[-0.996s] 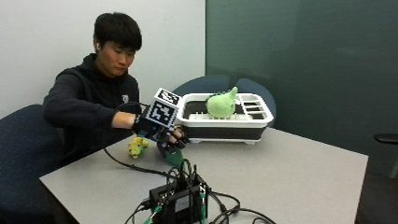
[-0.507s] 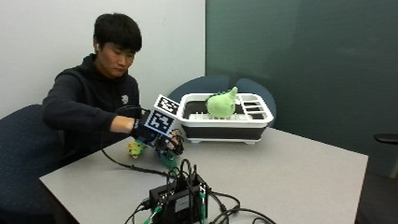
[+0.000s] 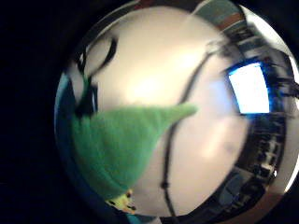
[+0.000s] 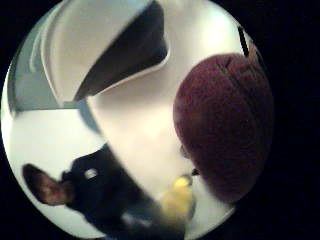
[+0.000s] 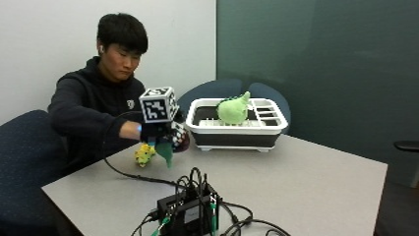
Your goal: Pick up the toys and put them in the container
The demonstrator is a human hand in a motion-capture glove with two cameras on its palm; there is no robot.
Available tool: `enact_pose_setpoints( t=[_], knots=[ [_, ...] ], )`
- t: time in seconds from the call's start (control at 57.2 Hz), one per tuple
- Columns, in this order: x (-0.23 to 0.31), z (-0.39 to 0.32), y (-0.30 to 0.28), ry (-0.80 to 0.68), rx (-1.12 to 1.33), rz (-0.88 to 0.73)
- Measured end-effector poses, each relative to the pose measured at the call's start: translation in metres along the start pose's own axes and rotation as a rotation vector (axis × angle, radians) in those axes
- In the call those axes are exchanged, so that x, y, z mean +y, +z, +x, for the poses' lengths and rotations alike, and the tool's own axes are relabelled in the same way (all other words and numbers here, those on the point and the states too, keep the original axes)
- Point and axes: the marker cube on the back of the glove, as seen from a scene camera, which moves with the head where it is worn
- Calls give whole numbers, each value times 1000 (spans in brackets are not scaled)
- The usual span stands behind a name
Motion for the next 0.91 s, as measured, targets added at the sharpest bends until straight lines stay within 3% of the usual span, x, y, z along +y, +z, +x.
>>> enact_pose_setpoints(
  t=[0.175, 0.367, 0.472, 0.594, 0.681, 0.908],
  knots=[
    [-15, -21, -111, 47, -89, 251],
    [-73, -108, -204, -70, -303, 465],
    [-118, -136, -188, -28, -299, 378],
    [-139, -150, -149, 32, -156, 48],
    [-121, -140, -135, -73, -8, -111],
    [-9, -37, -158, -93, -31, -178]
  ],
)
